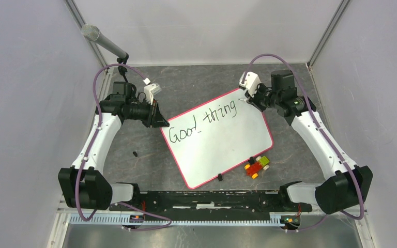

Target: Write a sentence on the whiteboard

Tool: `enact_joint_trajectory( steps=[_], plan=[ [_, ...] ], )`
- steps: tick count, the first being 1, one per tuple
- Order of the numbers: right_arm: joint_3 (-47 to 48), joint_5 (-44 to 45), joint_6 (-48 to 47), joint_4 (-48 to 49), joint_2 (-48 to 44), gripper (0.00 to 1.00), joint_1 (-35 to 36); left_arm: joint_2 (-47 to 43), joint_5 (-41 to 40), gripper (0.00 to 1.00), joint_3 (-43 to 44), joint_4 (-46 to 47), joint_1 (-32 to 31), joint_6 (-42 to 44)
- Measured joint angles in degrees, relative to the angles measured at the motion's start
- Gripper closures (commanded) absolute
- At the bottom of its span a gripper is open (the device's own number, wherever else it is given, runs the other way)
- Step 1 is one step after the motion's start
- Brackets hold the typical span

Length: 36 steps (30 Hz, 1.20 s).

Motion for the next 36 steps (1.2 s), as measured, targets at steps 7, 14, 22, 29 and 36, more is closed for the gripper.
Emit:
enact_joint_trajectory(
  steps=[7, 14, 22, 29, 36],
  plan=[
    [0.4, -0.5, 0.0, 0.2, 0.4, 1.0, 0.5, 0.0, 0.0, 0.98, 0.0, 0.2, 0.0, 0.0],
    [0.3, -1.1, -0.3, 0.2, 0.4, 1.0, 1.5, 0.0, 0.0, 0.98, 0.0, 0.3, -0.1, 0.0],
    [-2.5, -1.2, -1.8, 0.1, -1.5, 1.0, 1.7, 0.1, 0.0, 0.98, 0.0, 0.4, -0.1, 0.0],
    [-4.2, -0.3, -2.9, -0.5, -2.9, 1.0, 1.1, 0.1, -0.1, 0.98, 0.0, 0.5, -0.4, 0.0],
    [-4.4, 0.9, -3.7, -0.9, -3.0, 1.0, -1.0, 0.1, -0.2, 0.98, 0.0, 0.7, -0.5, 0.0]
  ],
)
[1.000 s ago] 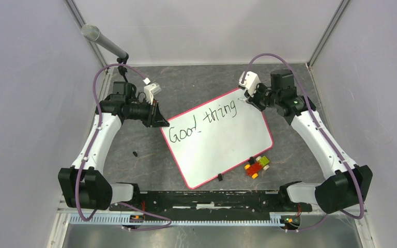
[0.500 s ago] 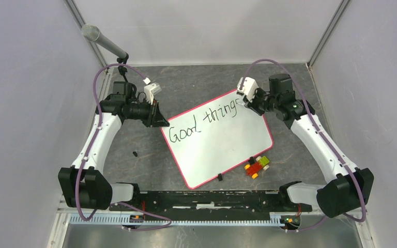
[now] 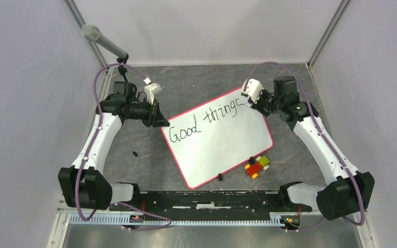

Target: Write a sentence on the whiteboard

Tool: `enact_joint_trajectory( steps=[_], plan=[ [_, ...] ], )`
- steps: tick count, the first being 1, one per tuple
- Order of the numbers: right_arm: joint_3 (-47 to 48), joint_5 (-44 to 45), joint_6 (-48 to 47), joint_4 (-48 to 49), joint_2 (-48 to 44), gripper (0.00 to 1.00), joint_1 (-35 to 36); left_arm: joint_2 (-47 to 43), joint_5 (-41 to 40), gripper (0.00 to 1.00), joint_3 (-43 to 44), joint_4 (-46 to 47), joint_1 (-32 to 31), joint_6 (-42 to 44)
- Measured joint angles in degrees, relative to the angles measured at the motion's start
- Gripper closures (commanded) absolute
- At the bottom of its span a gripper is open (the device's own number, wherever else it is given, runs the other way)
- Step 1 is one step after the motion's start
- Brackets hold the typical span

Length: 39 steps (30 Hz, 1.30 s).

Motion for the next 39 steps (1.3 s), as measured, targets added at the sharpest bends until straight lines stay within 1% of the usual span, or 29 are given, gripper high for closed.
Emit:
enact_joint_trajectory(
  steps=[5, 13, 15, 16, 18, 22, 25, 27, 31, 36, 39],
  plan=[
    [-1.2, -0.3, -0.6, -0.6, -0.8, 1.0, -0.1, 0.0, -0.1, 0.98, 0.0, 0.1, 0.0, 0.0],
    [-1.8, -3.2, -0.3, -3.1, -1.3, 1.0, 0.9, 0.0, -0.9, 0.98, 0.0, 0.2, -0.4, 0.0],
    [-1.6, -3.7, 0.0, -3.5, -1.3, 1.0, 1.6, 0.0, -0.9, 0.96, 0.0, 0.2, -0.4, 0.0],
    [-1.4, -4.0, 0.0, -4.0, -1.3, 1.0, 1.9, 0.0, -1.0, 0.93, 0.0, 0.2, -0.5, 0.0],
    [-0.5, -4.7, 0.2, -4.6, -1.2, 1.0, 2.3, 0.0, -1.0, 0.84, 0.0, 0.2, -0.7, -0.1],
    [1.8, -6.3, 0.6, -5.5, -1.4, 1.0, 2.3, 0.0, -1.0, 0.62, 0.5, 0.1, -0.8, -0.5],
    [3.0, -8.2, 0.9, -6.2, -2.0, 1.0, 2.4, 0.1, -1.7, 0.49, 0.7, 0.1, -1.4, -1.4],
    [3.1, -9.4, 1.2, -6.8, -2.7, 1.0, 2.9, 0.2, -2.1, 0.43, 0.7, 0.1, -1.8, -1.9],
    [3.0, -11.9, 2.3, -7.7, -3.4, 1.0, 4.6, 0.1, -2.4, 0.33, 0.7, -0.2, -1.7, -2.1],
    [1.8, -14.9, 5.7, -6.1, -4.9, 1.0, 7.8, -1.1, -1.9, 0.21, -0.2, -0.6, -0.1, -2.3],
    [0.3, -15.1, 8.0, -4.0, -5.2, 1.0, 11.7, -2.3, -0.3, 0.18, -1.9, -1.2, 0.6, -2.5]
  ],
)
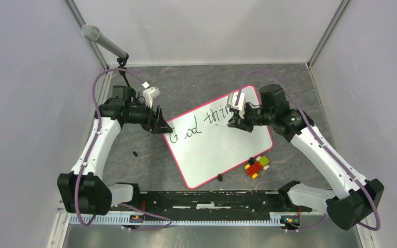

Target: Write a sentence on the whiteboard

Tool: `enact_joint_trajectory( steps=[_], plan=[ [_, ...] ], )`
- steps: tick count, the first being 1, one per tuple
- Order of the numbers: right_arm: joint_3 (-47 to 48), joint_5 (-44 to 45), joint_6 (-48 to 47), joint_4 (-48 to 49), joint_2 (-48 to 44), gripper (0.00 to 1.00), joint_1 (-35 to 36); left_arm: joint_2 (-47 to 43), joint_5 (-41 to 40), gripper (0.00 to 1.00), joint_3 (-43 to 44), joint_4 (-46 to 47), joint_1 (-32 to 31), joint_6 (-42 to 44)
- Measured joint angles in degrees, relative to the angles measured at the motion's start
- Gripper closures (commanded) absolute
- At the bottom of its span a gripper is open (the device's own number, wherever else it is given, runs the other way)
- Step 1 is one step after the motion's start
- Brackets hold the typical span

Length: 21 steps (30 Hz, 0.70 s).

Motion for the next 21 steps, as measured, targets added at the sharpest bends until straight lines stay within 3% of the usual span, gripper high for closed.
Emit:
enact_joint_trajectory(
  steps=[9, 18, 21],
  plan=[
    [-4.7, 0.5, 6.1, 7.8, 0.2, 1.0, 10.5, -3.4, 3.9, 0.19, -7.2, 1.4, 0.2, -1.1],
    [-7.3, 1.3, 8.8, 13.6, 2.1, 1.0, 17.1, -1.8, 6.9, 0.3, -8.3, 2.6, 0.2, -1.1],
    [-7.5, 1.7, 9.2, 14.6, 2.6, 1.0, 19.3, -0.5, 7.3, 0.37, -8.3, 2.7, 0.2, -1.1]
  ],
)
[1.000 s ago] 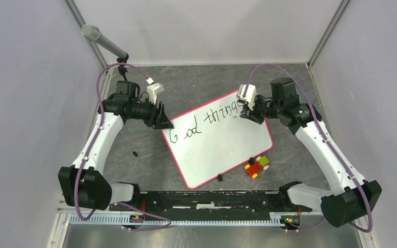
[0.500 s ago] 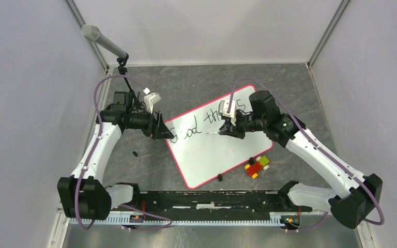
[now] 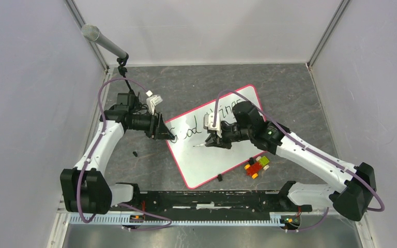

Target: Write a sentence on the whiteboard

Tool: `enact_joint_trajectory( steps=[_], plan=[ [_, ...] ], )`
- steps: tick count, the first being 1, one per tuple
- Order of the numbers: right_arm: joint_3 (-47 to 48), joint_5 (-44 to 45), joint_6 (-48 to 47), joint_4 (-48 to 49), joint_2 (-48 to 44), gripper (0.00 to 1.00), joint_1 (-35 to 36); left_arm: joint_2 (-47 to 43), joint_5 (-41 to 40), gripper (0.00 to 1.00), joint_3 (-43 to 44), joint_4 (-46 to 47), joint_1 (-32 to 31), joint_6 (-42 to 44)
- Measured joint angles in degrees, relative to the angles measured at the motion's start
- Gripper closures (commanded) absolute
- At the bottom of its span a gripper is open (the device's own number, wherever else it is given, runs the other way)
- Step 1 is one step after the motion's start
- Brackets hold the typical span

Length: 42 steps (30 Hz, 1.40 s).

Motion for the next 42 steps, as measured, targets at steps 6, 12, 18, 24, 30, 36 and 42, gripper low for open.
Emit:
enact_joint_trajectory(
  steps=[6, 12, 18, 24, 30, 36, 42],
  plan=[
    [-2.0, 4.3, 0.1, 2.7, 0.0, 1.0, 4.3, 1.0, 1.1, 0.49, 0.0, 0.1, -0.2, 0.0],
    [-2.8, 8.0, 0.5, 5.0, 0.1, 1.0, 6.1, 2.3, 1.3, 0.66, 0.0, 0.2, -0.4, 0.0],
    [-3.7, 8.7, 0.5, 6.2, 0.8, 1.0, 9.2, 2.8, 3.0, 0.83, 0.0, 0.1, -0.5, -0.1],
    [-4.1, 9.9, 0.4, 6.4, 2.2, 1.0, 12.8, 2.9, 4.3, 0.97, 0.0, -0.2, -0.5, -0.8],
    [-4.2, 12.8, 0.2, 7.0, 3.1, 1.0, 15.7, 2.9, 4.2, 0.98, 0.0, -0.1, -0.5, -1.9],
    [-4.2, 16.9, 0.0, 8.9, 4.7, 1.0, 16.8, 2.9, 4.1, 0.98, 0.0, 0.0, -0.5, -2.8],
    [-4.2, 19.0, 0.0, 9.6, 5.7, 1.0, 17.0, 2.9, 4.0, 0.98, 0.0, 0.0, -0.5, -3.0]
  ],
)
